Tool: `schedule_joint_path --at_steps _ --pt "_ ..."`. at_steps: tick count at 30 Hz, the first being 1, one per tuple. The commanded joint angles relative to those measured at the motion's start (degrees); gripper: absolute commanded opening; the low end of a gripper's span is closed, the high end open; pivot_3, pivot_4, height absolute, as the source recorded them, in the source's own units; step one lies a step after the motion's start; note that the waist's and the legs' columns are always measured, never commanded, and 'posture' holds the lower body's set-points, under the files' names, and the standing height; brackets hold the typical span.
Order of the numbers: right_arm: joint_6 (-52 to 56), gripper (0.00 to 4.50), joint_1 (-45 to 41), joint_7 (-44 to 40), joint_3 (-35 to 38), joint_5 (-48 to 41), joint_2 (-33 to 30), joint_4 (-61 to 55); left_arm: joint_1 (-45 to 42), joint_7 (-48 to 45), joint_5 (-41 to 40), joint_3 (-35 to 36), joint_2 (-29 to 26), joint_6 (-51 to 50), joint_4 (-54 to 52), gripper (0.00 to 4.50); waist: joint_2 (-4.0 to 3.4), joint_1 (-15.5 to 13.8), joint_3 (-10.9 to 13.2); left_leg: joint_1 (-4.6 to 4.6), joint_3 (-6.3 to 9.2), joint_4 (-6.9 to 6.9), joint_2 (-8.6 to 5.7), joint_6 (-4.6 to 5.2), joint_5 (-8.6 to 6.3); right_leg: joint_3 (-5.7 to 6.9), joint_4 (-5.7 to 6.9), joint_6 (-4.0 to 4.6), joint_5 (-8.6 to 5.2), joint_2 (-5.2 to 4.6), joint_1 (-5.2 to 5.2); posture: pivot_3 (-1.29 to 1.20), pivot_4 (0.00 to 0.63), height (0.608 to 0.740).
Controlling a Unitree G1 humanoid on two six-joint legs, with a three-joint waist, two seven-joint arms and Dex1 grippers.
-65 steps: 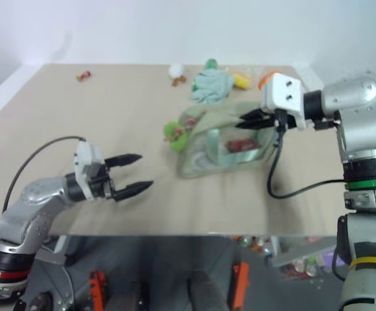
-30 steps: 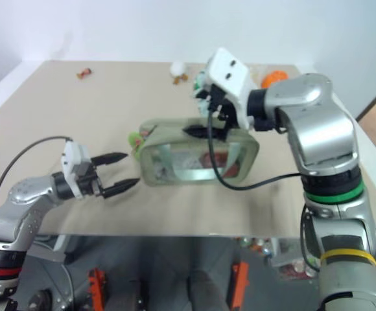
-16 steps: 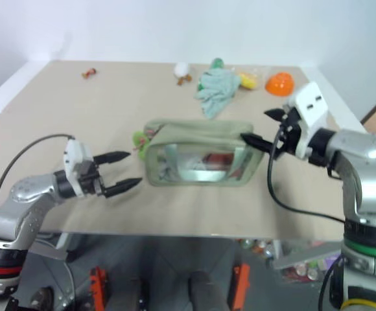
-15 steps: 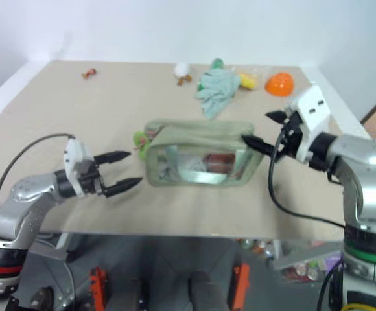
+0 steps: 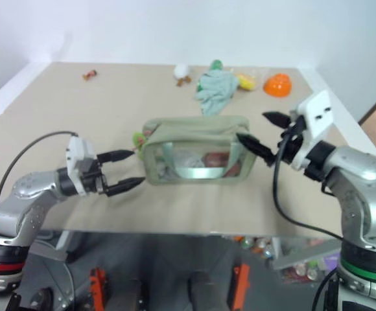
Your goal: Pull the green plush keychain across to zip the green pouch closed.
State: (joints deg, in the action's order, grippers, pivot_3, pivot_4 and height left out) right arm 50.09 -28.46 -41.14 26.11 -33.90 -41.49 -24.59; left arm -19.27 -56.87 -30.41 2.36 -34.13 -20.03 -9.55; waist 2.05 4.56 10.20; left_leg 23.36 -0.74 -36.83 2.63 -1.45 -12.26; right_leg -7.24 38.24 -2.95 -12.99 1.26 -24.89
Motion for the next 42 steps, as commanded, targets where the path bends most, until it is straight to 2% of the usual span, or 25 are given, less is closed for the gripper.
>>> schedule_joint_path --at_steps 1,5,9,18,22,31,37,42 --pt "2.92 4.27 0.45 0.97 4.40 -5.25 -1.75 -2.61 -0.35 -0.52 -0.08 0.68 -0.24 1.04 -0.79 4.50 0.02 -0.12 0.00 0.00 0.05 0.03 0.00 0.01 -0.01 0.03 -0.03 -0.01 -0.02 0.00 0.03 0.00 0.150 0.740" --pt "1.81 4.27 8.23 1.00 3.26 -5.46 -1.63 -5.33 -0.49 -0.61 0.10 0.62 -0.15 1.15 -0.56 4.50 0.02 -0.29 -0.01 0.00 0.10 0.18 0.00 0.02 -0.02 0.07 -0.07 -0.02 -0.08 0.01 0.01 0.00 0.150 0.740" --pt "-3.83 4.27 13.51 1.12 0.15 -2.06 -1.14 -4.49 -0.77 -0.53 0.17 0.41 0.03 1.04 -0.41 4.50 -0.01 -0.11 0.01 -0.01 0.01 0.19 -0.01 0.02 -0.02 -0.01 -0.06 -0.01 -0.07 0.00 -0.04 0.00 0.150 0.740" --pt "-11.88 4.27 13.83 0.16 -4.15 0.81 -1.10 1.36 -0.35 0.15 0.36 -0.06 0.36 0.69 -1.31 4.50 0.00 -0.13 0.01 -0.04 -0.01 0.03 -0.01 0.01 0.00 -0.02 -0.06 0.03 0.00 0.00 0.03 0.00 0.150 0.740" --pt "-14.19 3.17 13.42 -0.88 -5.95 1.56 -1.27 3.61 -0.07 0.32 0.88 -0.16 0.36 0.90 -1.47 4.50 0.00 -0.13 0.01 -0.04 0.01 0.07 0.00 0.01 0.00 0.00 -0.06 0.00 0.01 0.01 0.01 0.00 0.150 0.740" --pt "-16.64 0.02 11.65 -1.75 -7.53 1.68 -1.39 5.07 0.03 2.15 0.76 1.09 1.39 0.18 -1.34 4.50 0.00 -0.11 0.01 -0.04 0.03 0.09 0.00 0.01 0.00 0.00 -0.06 0.00 0.00 0.03 0.01 0.00 0.150 0.740" --pt "-18.33 0.02 11.57 -2.71 -8.11 2.52 -1.86 4.98 -0.64 8.72 -1.16 5.10 2.82 -2.94 -0.38 4.50 0.00 -0.12 0.01 -0.03 0.03 0.08 0.00 0.01 0.00 -0.01 -0.06 0.00 0.00 0.03 0.01 0.00 0.150 0.740" --pt "-20.62 0.02 13.01 -4.32 -8.43 3.89 -2.14 5.08 -2.91 15.08 1.93 7.58 2.19 -4.21 4.46 4.50 0.00 -0.24 0.01 -0.03 0.08 0.08 0.00 0.01 0.00 0.03 -0.06 -0.01 0.01 0.04 0.02 0.00 0.150 0.740"
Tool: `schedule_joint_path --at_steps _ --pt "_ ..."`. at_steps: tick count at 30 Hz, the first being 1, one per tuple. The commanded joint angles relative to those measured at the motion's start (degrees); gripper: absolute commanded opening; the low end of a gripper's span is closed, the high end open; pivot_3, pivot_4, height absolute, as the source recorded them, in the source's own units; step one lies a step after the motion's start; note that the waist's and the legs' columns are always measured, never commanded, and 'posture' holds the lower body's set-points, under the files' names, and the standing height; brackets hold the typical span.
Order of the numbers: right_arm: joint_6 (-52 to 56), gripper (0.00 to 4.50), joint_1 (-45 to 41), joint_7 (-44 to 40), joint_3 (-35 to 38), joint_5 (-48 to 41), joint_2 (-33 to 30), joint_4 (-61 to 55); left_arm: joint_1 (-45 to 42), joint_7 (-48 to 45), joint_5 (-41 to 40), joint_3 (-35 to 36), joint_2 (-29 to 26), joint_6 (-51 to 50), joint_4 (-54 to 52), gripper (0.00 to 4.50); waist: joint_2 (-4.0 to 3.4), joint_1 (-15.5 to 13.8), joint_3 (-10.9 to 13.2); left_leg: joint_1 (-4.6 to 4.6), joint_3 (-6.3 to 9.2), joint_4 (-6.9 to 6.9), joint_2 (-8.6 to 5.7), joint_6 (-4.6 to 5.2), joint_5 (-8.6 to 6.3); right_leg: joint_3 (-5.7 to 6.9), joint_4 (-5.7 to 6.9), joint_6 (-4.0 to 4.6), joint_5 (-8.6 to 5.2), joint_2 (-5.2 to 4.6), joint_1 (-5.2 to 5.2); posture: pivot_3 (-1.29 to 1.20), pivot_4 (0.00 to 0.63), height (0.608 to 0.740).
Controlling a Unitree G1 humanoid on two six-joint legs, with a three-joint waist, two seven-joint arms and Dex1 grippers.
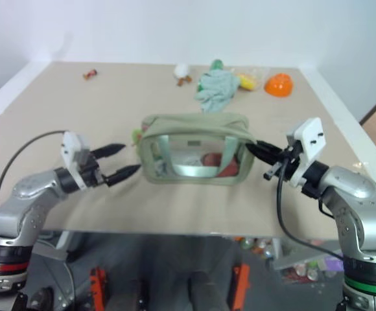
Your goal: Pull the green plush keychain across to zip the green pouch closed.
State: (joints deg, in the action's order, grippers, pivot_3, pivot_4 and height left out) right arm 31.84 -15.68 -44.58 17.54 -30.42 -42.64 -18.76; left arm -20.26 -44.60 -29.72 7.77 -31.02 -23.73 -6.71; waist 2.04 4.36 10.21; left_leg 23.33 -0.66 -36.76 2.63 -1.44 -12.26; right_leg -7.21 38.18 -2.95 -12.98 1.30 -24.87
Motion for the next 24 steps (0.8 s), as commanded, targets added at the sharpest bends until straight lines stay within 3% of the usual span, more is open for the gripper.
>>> schedule_joint_path --at_steps 1,23,24 --pt "-2.60 0.02 0.43 -1.00 0.13 0.54 -0.91 -0.77 -2.54 3.22 1.30 2.19 -1.00 -1.14 2.58 4.50 0.00 -0.04 0.00 0.00 0.01 0.00 0.00 0.00 0.00 0.01 0.00 0.00 0.00 0.00 0.01 0.00 0.150 0.740" --pt "-4.56 0.02 2.62 -1.22 0.62 2.59 -1.58 -1.43 -17.24 -0.84 12.20 -4.65 4.83 15.94 25.06 4.50 0.00 -0.10 0.00 0.01 -0.01 0.00 -0.03 -0.01 0.00 -0.03 -0.01 -0.03 0.01 0.00 0.04 0.00 0.150 0.740" --pt "-4.61 0.00 2.81 -1.21 0.67 2.60 -1.60 -1.50 -17.78 -1.09 12.40 -4.78 5.22 16.57 25.96 4.24 0.00 -0.11 0.00 0.01 0.00 0.00 -0.04 -0.01 0.00 -0.03 -0.01 -0.04 0.01 0.00 0.04 0.00 0.150 0.740"
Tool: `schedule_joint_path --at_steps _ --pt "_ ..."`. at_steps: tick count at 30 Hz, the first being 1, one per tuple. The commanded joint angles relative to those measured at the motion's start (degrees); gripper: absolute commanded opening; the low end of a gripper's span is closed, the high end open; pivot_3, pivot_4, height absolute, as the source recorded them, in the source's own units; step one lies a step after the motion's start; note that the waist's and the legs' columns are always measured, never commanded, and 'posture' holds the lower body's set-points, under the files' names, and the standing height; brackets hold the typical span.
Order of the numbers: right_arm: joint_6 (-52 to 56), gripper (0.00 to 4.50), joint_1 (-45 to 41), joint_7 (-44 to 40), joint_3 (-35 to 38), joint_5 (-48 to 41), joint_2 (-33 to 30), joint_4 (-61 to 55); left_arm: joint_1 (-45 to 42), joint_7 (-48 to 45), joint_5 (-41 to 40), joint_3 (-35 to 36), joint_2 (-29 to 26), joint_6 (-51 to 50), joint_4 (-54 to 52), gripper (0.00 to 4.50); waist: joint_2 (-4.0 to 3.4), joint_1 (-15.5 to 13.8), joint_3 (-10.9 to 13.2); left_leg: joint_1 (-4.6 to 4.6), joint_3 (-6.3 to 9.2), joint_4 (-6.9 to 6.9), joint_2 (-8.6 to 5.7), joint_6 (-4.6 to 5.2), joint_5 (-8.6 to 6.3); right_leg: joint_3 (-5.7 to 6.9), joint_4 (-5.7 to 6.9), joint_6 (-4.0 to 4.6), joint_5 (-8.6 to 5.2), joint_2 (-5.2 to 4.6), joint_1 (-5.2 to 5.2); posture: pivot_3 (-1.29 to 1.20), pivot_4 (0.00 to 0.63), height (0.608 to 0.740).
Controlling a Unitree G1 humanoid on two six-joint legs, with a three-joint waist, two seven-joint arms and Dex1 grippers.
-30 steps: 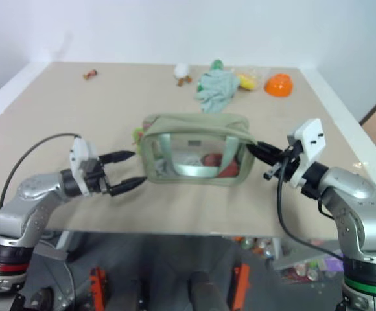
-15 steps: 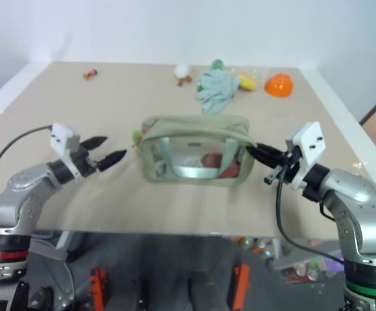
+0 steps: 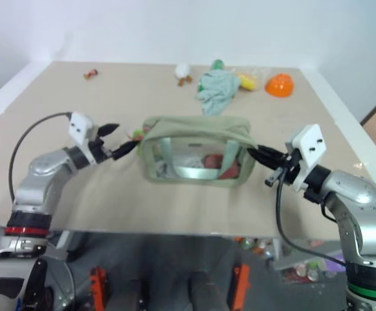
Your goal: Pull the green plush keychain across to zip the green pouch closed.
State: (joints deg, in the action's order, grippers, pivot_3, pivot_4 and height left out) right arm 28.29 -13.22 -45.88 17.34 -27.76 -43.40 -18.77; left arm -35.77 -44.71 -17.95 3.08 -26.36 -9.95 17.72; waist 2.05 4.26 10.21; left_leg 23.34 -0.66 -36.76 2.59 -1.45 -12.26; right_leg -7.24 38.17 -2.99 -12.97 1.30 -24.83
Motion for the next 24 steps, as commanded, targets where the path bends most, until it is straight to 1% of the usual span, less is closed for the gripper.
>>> schedule_joint_path --at_steps 1,2,3,8,11,18,19,24 --pt "-0.97 0.00 0.58 0.08 0.89 -0.01 -0.98 -1.59 -2.84 -1.46 0.94 -0.39 0.82 3.33 2.57 3.93 0.00 0.00 0.00 0.00 0.00 0.00 0.00 0.00 0.00 0.00 0.00 0.00 0.00 0.00 0.00 0.00 0.150 0.740" --pt "-0.94 0.00 0.73 0.09 0.92 0.00 -1.09 -1.66 -3.27 -2.04 1.27 -0.76 0.94 3.92 3.45 3.69 0.01 0.01 0.00 0.00 0.00 0.00 0.00 0.00 0.00 0.00 0.00 0.00 0.00 0.00 0.00 0.00 0.150 0.740" --pt "-0.95 0.00 0.81 0.18 1.05 -0.05 -1.13 -1.66 -3.70 -2.71 1.08 -0.95 1.31 4.11 4.04 3.34 0.01 0.05 0.00 0.00 0.00 0.00 0.00 0.00 0.00 0.00 0.00 0.00 0.00 0.00 0.00 0.00 0.150 0.740" --pt "-1.13 0.00 1.00 0.35 1.29 -0.15 -1.29 -1.60 -5.26 -3.73 1.64 -1.01 2.37 5.29 6.22 3.34 0.00 0.02 0.00 -0.01 0.02 0.00 0.01 0.00 0.00 0.01 0.01 0.00 0.01 0.02 0.00 0.00 0.150 0.740" --pt "-1.34 0.00 1.25 0.26 1.22 -0.08 -1.38 -1.62 -5.90 -4.60 1.61 -0.82 2.70 5.75 6.67 2.57 0.01 0.02 0.00 -0.01 0.02 -0.01 0.00 0.00 0.00 0.00 0.01 0.00 0.01 0.01 0.01 0.00 0.150 0.740" --pt "-1.96 0.00 0.88 0.02 0.56 0.30 -1.44 -0.81 -6.11 -5.83 1.41 -0.30 2.40 6.07 6.01 0.17 0.00 0.01 0.00 0.00 0.03 -0.01 0.00 0.00 0.00 0.01 0.01 0.00 0.01 0.01 0.01 0.00 0.150 0.740" --pt "-2.16 0.00 0.87 -0.11 0.40 0.48 -1.48 -0.63 -6.15 -5.85 1.40 -0.14 2.29 6.12 6.00 0.06 0.00 0.01 0.00 0.00 0.03 -0.01 0.00 0.00 0.00 0.01 0.01 0.00 0.01 0.01 0.01 0.00 0.150 0.740" --pt "-2.32 0.00 0.61 -0.40 0.18 0.66 -1.35 -0.15 -6.17 -5.87 1.11 0.44 1.92 6.18 5.63 0.06 0.00 0.01 0.00 0.00 0.03 -0.01 0.00 0.00 0.00 0.01 0.01 -0.01 0.01 0.01 0.01 0.00 0.150 0.740"
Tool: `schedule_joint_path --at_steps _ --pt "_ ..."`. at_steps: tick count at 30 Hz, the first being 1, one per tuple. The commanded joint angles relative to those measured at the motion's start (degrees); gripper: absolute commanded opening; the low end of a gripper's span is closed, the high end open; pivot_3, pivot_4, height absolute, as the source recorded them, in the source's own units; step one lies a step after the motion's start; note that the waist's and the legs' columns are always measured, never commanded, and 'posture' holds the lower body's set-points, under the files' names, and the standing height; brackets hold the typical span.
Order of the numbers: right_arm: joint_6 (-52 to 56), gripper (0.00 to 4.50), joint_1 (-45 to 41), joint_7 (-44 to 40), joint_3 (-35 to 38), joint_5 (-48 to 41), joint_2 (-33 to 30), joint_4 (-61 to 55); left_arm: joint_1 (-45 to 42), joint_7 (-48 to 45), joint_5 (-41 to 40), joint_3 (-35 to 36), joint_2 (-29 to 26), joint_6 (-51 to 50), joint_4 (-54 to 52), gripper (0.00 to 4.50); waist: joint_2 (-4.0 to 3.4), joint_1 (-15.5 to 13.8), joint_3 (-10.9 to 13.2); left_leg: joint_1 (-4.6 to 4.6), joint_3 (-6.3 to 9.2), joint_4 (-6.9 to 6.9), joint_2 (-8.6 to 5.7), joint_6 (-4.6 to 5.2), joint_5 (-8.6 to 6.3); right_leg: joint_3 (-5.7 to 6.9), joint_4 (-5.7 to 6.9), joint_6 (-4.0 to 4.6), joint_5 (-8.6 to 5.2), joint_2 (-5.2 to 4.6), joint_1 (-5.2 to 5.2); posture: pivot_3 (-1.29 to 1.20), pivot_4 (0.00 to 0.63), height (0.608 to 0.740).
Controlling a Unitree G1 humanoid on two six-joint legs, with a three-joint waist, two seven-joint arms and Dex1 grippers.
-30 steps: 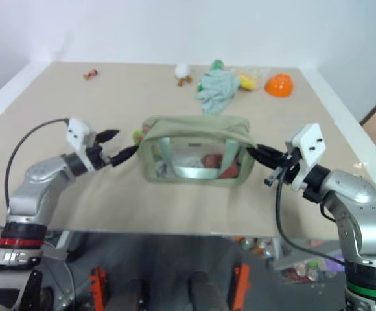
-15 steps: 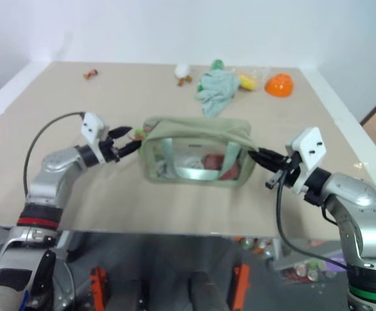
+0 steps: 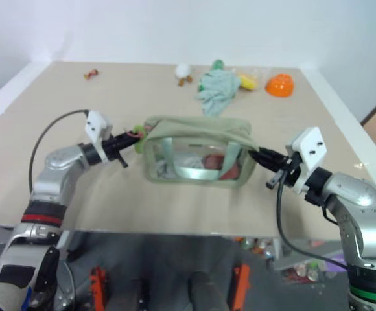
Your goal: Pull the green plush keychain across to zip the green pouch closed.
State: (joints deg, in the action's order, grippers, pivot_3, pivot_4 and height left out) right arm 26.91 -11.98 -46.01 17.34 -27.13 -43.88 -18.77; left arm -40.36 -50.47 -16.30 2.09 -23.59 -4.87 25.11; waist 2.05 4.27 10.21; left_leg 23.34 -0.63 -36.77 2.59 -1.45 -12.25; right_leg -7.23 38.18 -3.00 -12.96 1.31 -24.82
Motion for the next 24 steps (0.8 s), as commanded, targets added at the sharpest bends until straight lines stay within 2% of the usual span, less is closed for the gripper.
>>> schedule_joint_path --at_steps 1,7,10,16,24 --pt "-0.93 0.00 -0.67 -0.36 0.14 0.03 -0.89 -0.08 -1.56 -0.12 -0.82 1.69 -0.94 0.99 -2.05 0.06 0.00 0.00 0.00 0.00 0.00 0.00 0.00 0.00 0.00 0.00 0.00 0.00 0.00 0.00 0.00 0.00 0.150 0.740" --pt "-0.90 0.00 -0.85 -0.64 0.25 -0.03 -1.06 0.19 -5.59 1.44 -5.03 5.26 -1.39 -1.72 -5.83 0.06 0.02 -0.02 0.01 0.00 0.01 0.00 0.00 0.00 0.00 0.01 0.00 0.00 0.00 0.00 0.00 0.00 0.150 0.740" --pt "-0.83 0.00 -0.73 -0.72 0.36 -0.01 -1.22 0.15 -11.74 1.38 -6.56 5.14 -0.92 -4.09 -7.18 0.06 0.06 -0.07 0.03 0.03 0.03 -0.05 0.00 0.00 0.00 0.03 0.00 -0.01 0.01 0.00 0.01 0.00 0.150 0.740" --pt "-0.82 0.00 -0.71 -0.34 0.30 0.07 -1.09 -0.21 -17.52 -2.18 -6.24 -0.32 2.76 -6.79 -9.63 0.06 0.04 -0.05 0.02 -0.03 0.03 -0.05 -0.06 -0.01 -0.01 0.00 -0.02 -0.09 -0.02 -0.03 0.11 0.00 0.150 0.740" --pt "-0.99 0.00 -0.37 0.36 0.45 0.10 -0.67 -0.79 -22.07 -5.27 -2.16 -5.17 6.81 -2.64 -3.64 0.06 0.04 -0.04 0.03 -0.02 0.06 -0.06 -0.06 -0.01 -0.01 0.00 -0.01 -0.07 -0.01 0.00 0.10 0.00 0.150 0.740"
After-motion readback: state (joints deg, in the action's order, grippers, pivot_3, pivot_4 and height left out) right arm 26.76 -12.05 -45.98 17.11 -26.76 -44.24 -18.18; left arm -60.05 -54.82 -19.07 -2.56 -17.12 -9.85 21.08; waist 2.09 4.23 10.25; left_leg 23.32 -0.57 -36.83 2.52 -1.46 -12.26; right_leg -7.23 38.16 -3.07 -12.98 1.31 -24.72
